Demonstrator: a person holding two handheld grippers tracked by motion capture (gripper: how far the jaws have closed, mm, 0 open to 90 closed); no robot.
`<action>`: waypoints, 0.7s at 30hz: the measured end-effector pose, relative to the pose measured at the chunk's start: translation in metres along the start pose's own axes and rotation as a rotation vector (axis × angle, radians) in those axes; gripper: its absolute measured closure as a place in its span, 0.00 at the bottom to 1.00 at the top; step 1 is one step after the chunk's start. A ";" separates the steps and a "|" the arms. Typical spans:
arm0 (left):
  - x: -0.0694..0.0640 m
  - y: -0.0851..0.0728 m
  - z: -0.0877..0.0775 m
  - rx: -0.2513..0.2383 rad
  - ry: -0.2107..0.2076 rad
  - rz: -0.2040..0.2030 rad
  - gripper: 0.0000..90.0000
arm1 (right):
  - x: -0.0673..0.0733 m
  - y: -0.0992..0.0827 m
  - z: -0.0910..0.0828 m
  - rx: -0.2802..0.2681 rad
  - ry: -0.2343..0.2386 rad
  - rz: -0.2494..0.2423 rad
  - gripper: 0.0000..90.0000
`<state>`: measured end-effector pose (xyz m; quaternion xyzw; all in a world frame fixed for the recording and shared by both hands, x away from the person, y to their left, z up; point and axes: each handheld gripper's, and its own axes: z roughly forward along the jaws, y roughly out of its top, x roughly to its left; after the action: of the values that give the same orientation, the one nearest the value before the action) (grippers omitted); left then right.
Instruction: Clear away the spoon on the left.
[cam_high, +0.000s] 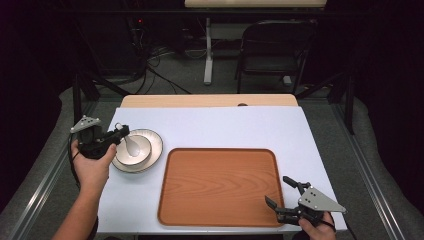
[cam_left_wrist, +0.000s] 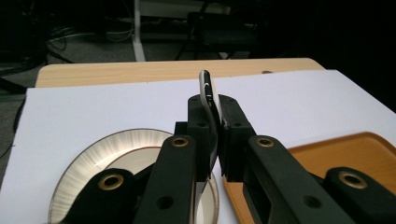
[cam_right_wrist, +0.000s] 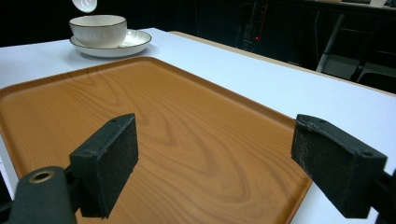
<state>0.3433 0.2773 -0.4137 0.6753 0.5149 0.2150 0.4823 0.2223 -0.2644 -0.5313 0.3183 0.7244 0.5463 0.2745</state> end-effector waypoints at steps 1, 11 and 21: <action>-0.005 0.002 -0.002 0.013 -0.015 0.018 0.95 | 0.000 0.000 0.000 -0.001 0.000 -0.002 0.16; -0.025 0.000 -0.007 0.053 -0.089 0.051 0.95 | 0.000 0.000 0.000 -0.004 -0.002 -0.005 0.16; -0.040 -0.006 0.000 0.111 -0.162 0.060 0.95 | 0.000 0.000 0.000 -0.002 -0.001 -0.002 0.16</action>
<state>0.3249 0.2408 -0.4109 0.7313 0.4649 0.1454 0.4774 0.2223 -0.2647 -0.5315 0.3177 0.7239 0.5467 0.2759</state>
